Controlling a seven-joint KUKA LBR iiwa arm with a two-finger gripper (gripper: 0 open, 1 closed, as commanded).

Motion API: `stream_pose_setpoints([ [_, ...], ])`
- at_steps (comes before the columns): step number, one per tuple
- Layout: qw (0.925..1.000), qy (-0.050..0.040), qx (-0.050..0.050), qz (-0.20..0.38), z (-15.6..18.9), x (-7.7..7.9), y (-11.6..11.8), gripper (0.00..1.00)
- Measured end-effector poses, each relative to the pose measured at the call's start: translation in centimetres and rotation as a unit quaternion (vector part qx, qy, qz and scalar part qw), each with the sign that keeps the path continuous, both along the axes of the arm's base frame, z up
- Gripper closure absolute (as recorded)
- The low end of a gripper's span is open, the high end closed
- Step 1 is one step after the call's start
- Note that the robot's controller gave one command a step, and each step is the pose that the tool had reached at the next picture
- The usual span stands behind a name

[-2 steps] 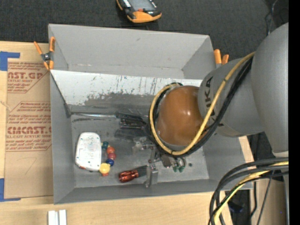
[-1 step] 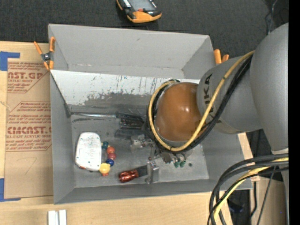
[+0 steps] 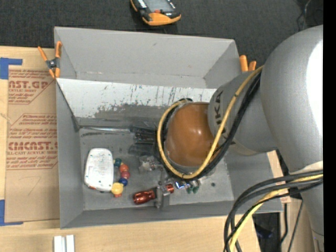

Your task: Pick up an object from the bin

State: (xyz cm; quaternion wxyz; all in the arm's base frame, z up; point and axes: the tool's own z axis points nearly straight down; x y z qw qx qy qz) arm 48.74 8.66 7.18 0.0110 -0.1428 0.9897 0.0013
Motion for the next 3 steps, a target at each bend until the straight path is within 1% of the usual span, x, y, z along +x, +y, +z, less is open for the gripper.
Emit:
stream_pose_setpoints([
  [1, 0.9974, 0.0048, -0.002, 0.072, -0.2, 0.7, -0.1, 1.0],
  [2, 0.9974, 0.0048, -0.002, 0.072, -0.2, 0.7, -0.1, 1.0],
  [3, 0.9974, 0.0084, -0.003, 0.072, 0.9, 0.5, -0.1, 1.0],
])
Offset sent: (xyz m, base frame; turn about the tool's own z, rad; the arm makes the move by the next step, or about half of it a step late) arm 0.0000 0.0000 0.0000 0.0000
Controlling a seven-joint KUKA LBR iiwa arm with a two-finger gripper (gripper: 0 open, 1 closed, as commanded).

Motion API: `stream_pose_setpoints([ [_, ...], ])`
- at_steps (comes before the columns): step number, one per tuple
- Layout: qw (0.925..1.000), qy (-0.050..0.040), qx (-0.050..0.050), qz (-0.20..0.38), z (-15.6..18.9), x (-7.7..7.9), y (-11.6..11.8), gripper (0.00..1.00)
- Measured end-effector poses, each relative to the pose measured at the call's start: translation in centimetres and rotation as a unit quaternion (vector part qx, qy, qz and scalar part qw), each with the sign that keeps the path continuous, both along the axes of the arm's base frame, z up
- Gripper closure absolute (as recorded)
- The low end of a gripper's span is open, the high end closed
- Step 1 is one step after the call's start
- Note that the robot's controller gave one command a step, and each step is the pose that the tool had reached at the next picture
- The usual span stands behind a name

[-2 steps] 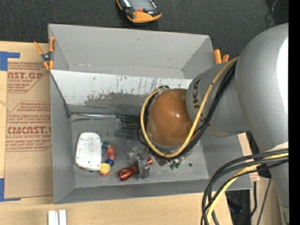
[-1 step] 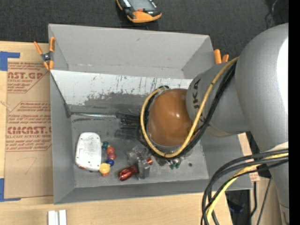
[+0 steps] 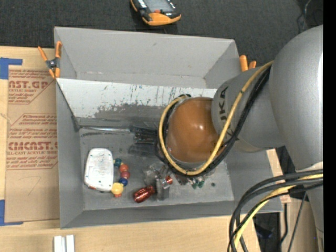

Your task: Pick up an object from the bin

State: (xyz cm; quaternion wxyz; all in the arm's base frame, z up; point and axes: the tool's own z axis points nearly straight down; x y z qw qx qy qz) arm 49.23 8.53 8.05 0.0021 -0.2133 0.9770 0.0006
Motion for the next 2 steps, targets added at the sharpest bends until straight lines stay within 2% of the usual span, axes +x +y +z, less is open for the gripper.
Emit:
stream_pose_setpoints([
  [1, 1.0, 0.0024, 0.0, 0.0, 3.2, -0.1, 0.0, 1.0],
  [2, 1.0, -0.0021, 0.0, 0.0, 6.6, 0.1, 0.0, 1.0],
])
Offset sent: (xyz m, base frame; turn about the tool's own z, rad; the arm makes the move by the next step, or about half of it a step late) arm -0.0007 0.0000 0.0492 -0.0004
